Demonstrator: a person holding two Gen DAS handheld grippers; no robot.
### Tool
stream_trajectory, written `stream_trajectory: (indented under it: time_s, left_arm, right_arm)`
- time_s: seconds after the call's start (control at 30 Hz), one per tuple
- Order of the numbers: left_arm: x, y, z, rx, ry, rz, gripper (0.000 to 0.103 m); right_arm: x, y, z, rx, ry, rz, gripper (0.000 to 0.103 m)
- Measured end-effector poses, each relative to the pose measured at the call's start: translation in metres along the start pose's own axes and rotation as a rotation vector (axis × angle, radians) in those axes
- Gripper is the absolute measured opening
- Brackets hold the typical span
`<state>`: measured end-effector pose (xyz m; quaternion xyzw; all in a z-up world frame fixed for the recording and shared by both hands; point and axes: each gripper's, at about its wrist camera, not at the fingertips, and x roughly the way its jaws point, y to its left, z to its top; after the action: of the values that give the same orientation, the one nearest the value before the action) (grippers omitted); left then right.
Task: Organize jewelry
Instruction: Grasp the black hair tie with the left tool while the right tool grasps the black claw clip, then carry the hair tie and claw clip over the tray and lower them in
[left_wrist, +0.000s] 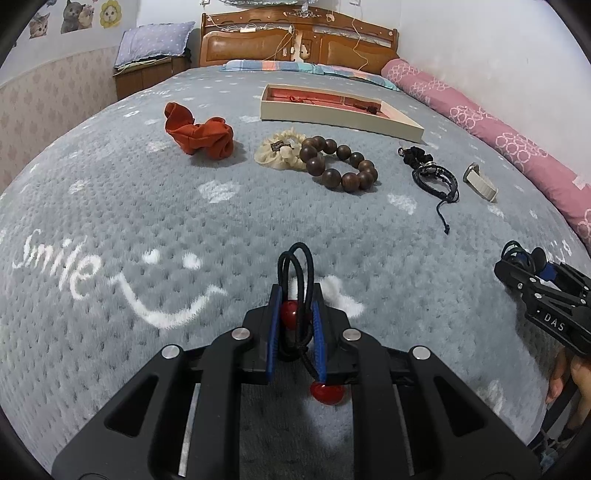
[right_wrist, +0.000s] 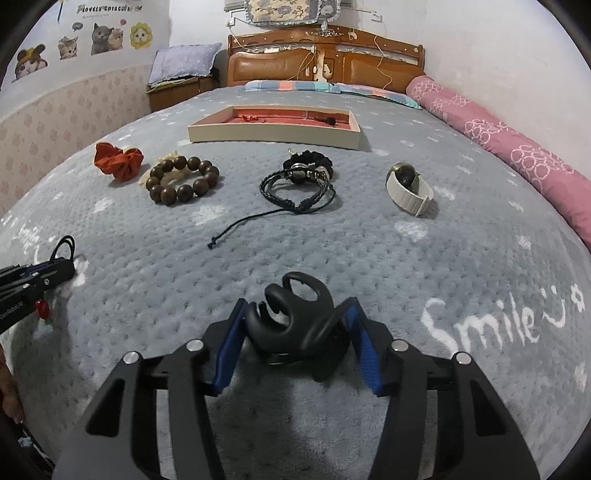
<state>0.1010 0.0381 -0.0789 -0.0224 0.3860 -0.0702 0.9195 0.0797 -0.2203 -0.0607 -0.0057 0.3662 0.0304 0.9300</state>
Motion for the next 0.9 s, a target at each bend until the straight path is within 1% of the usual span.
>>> stream_trajectory:
  time_s: [0.03, 0.23, 0.4, 0.53, 0.7, 0.77, 0.9]
  left_arm:
    - [0.0, 0.0, 0.001, 0.0, -0.001, -0.001, 0.014]
    - [0.002, 0.0, 0.01, 0.002, -0.01, -0.012, 0.014]
    - [0.002, -0.001, 0.027, 0.012, -0.035, -0.017, 0.014]
    - [0.005, -0.003, 0.043, 0.018, -0.052, -0.025, 0.014]
    - [0.015, -0.003, 0.069, 0.013, -0.068, -0.038, 0.014]
    - [0.022, -0.005, 0.08, 0.021, -0.079, -0.032, 0.014]
    - [0.04, -0.001, 0.093, 0.006, -0.061, -0.038, 0.014]
  right_arm:
    - [-0.001, -0.001, 0.001, 0.003, -0.004, 0.002, 0.05]
    - [-0.001, -0.003, 0.009, 0.009, -0.012, 0.01, 0.05]
    - [0.001, -0.005, 0.016, 0.009, -0.017, 0.009, 0.05]
    - [0.004, -0.007, 0.03, 0.005, -0.033, 0.008, 0.05]
    - [0.01, -0.006, 0.056, -0.01, -0.063, 0.009, 0.05]
    - [0.014, -0.005, 0.067, -0.016, -0.077, 0.006, 0.05]
    - [0.028, -0.008, 0.084, 0.0, -0.083, 0.014, 0.05]
